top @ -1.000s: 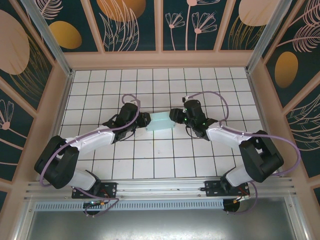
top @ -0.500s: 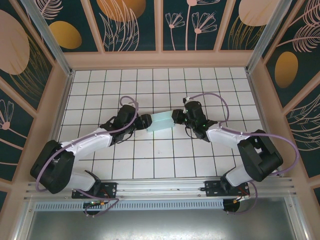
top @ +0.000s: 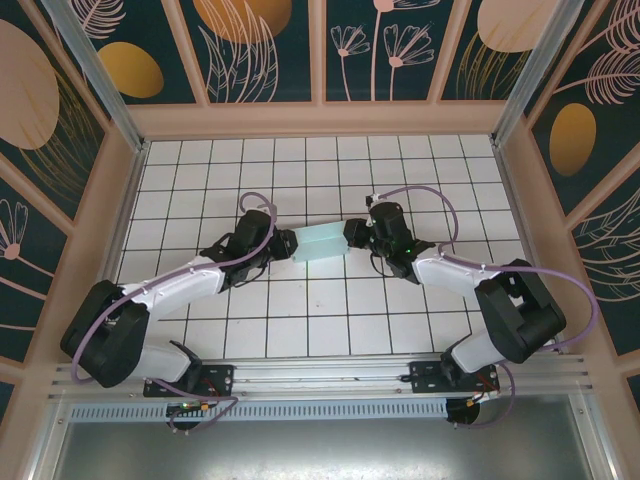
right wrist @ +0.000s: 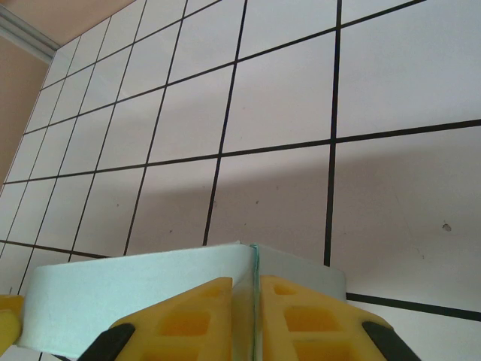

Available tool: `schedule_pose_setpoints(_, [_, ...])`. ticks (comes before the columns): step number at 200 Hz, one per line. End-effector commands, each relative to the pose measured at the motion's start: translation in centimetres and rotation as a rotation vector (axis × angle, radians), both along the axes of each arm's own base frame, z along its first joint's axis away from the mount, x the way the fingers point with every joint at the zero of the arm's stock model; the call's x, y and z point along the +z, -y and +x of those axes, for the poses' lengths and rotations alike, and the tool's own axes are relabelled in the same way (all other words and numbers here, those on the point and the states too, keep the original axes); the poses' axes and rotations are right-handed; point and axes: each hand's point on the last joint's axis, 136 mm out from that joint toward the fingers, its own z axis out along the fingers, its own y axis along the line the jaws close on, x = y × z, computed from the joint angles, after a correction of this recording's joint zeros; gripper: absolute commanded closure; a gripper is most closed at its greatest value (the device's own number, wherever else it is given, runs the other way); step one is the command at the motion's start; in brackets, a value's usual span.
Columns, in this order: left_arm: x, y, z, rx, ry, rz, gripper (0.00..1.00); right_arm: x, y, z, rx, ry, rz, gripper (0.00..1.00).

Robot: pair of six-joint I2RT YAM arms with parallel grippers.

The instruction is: Fold the paper box

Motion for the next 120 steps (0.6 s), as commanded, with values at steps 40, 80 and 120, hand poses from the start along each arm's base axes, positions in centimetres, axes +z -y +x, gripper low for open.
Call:
schedule_pose_setpoints(40, [-9.0,-1.2,-4.1,-0.065,-0.255,0.102,0.99,-3.3,1.7,-0.5,-0.034,-0.08,-0.08,0.85])
schedule_pose_setpoints(80, [-10.5,-1.3,-4.6,-0.071,-0.289,0.114,1.0,-3.3,1.2,-0.4,-0.018,-0.085,-0.072,1.0])
schedule_pose_setpoints(120, [-9.1,-0.8,-3.7,-0.07,-0.251,0.092,0.94,-1.8,0.6,-0.1,0.006,-0.061,-0.06,1.0])
